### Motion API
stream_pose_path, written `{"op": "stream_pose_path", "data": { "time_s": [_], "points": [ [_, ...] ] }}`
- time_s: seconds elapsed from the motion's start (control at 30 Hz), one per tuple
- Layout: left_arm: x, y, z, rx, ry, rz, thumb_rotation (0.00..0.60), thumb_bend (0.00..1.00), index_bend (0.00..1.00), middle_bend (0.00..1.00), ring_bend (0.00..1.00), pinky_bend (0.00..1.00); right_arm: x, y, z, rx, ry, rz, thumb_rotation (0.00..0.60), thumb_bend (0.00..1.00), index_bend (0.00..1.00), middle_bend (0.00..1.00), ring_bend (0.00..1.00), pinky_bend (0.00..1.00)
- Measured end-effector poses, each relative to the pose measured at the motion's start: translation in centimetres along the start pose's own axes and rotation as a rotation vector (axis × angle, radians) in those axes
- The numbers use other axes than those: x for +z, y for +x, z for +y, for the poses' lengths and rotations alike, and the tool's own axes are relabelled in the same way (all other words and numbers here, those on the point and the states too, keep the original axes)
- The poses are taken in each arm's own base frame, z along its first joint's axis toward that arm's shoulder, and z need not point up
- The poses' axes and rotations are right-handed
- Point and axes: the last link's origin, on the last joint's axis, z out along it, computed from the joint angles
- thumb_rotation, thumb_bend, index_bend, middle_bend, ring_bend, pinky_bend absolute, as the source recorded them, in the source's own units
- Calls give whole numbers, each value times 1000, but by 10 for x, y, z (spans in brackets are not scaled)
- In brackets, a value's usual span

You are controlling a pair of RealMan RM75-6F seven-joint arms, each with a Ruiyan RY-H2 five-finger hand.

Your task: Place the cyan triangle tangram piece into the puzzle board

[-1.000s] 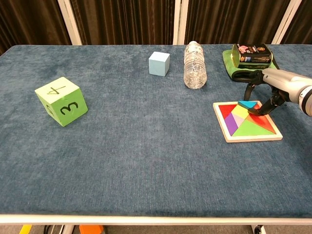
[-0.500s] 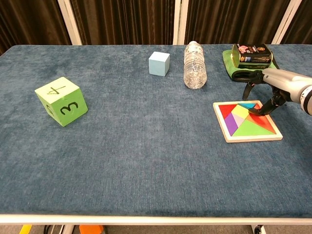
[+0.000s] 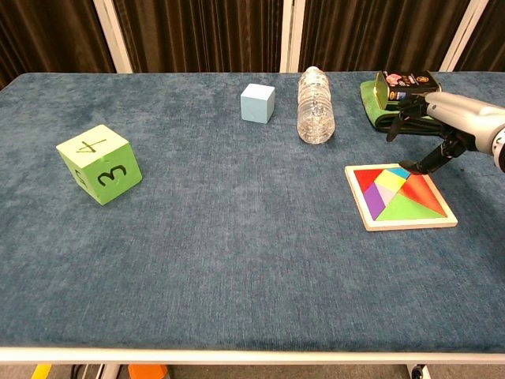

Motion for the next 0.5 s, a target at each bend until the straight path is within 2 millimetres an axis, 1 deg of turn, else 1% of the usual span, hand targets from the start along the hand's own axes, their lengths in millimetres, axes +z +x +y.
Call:
{"op": "stream_pose_path", "data": {
  "time_s": [0.13,0.23,0.37,0.43,0.5],
  "points": [
    [-1,1,3,7,-2,5,600,0,216,124,12,131,-11,8,7,-17,19,49,600,265,258,0,0,0],
    [-2,3,6,16,-2,10,600,0,216,124,12,131,-28,17,22,-56,25,113,600,265,191,0,0,0],
    [-2,6,9,37,0,20,600,0,216,124,12,131,-62,30,58,-111,2,221,600,261,89,0,0,0],
    [-1,8,11,44,0,24,600,0,216,124,12,131,-85,36,81,-132,-28,277,600,260,32,0,0,0],
    [0,10,13,53,-2,30,600,0,216,124,12,131,-105,42,102,-157,-47,338,600,259,8,0,0,0]
  ]
}}
